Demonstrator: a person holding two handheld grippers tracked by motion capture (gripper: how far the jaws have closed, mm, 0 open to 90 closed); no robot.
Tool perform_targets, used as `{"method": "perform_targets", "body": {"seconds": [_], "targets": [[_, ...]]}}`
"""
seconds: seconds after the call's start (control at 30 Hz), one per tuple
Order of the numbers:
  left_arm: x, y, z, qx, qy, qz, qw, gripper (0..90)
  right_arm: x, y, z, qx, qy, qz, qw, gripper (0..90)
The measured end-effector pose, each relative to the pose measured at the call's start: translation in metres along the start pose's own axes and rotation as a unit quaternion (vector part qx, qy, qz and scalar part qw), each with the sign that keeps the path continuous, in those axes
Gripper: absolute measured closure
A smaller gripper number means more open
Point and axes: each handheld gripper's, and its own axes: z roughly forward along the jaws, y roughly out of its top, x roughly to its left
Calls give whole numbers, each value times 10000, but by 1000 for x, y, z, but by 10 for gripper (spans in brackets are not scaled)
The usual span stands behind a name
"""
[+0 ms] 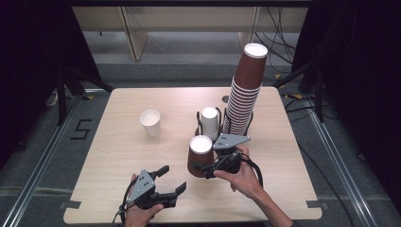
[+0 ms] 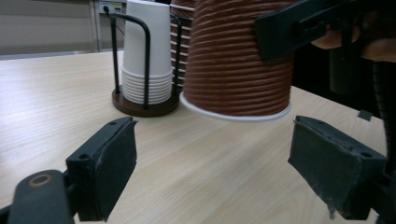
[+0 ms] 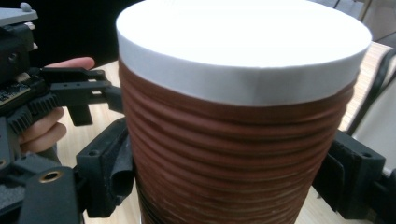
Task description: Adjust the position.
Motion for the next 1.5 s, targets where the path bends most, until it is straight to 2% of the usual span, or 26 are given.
{"method": "perform_targets", "body": {"seconds": [0.1,0.13,0.2,0.27,0.33,0.47,0.6,0.67,0.73,0.77,0.83,0.87,0.9,0.97,1.0,1.03,1.1,1.17,1.2,1.27,1.3,1.33,1.37,1.4,1.43,1.5], "targets": [[-1,0,0,105,34,59,9999,146,4,1,3,1,80,74,9999,178],[-1,0,2,57,-15,35,10000,146,4,1,4,-18,72,-23,10000,178],[-2,0,2,131,4,52,9999,146,5,2,6,-47,108,-51,9999,178],[-2,-1,5,74,-39,38,10000,146,8,2,9,-97,166,49,9998,179],[-3,-1,4,155,-6,77,9998,145,11,2,10,-76,276,76,9996,179],[-5,-2,7,187,-1,148,9997,145,18,4,13,-80,420,60,9991,180],[-6,-3,10,203,-48,128,9997,134,24,4,16,-93,496,23,9987,182],[-8,-3,11,185,-54,128,9997,115,25,4,18,-117,539,-48,9985,182],[-8,-4,12,225,-39,142,9996,89,28,4,17,-63,536,59,9985,182],[-8,-4,12,224,-39,140,9996,75,29,4,19,-121,628,83,9979,182],[-8,-4,13,198,-42,104,9997,50,31,4,18,-82,597,97,9981,182],[-8,-5,14,160,-64,83,9998,42,31,5,19,-102,634,53,9979,182],[-9,-4,14,210,-18,90,9997,32,32,4,21,-152,717,113,9972,182],[-9,-5,15,219,-11,81,9997,19,34,5,21,-111,666,90,9977,182],[-10,-5,15,200,-17,73,9998,15,36,5,21,-104,714,131,9973,182],[-9,-6,17,143,-75,77,9998,8,36,5,22,-158,688,5,9975,182],[-11,-5,15,212,13,110,9997,2,39,5,23,-174,736,42,9971,182],[-10,-5,17,93,-45,122,9999,3,40,5,25,-154,783,-38,9968,182],[-11,-5,15,153,34,160,9997,4,42,5,24,-35,793,26,9968,182],[-11,-4,15,149,68,190,9997,6,43,5,26,-90,786,27,9969,180],[-11,-5,14,158,89,190,9997,15,42,5,27,-53,890,59,9960,175],[-11,-5,14,157,73,179,9997,27,42,5,26,-23,739,-17,9973,169],[-11,-4,14,172,66,188,9997,36,42,5,26,-53,715,-51,9974,165],[-10,-4,14,193,80,230,9995,46,43,5,26,-35,726,20,9974,159],[-10,-3,14,200,84,278,9994,55,42,5,26,-48,725,-32,9974,154],[-9,-3,15,168,-4,239,9996,68,42,5,26,-34,753,-17,9972,147]]}}
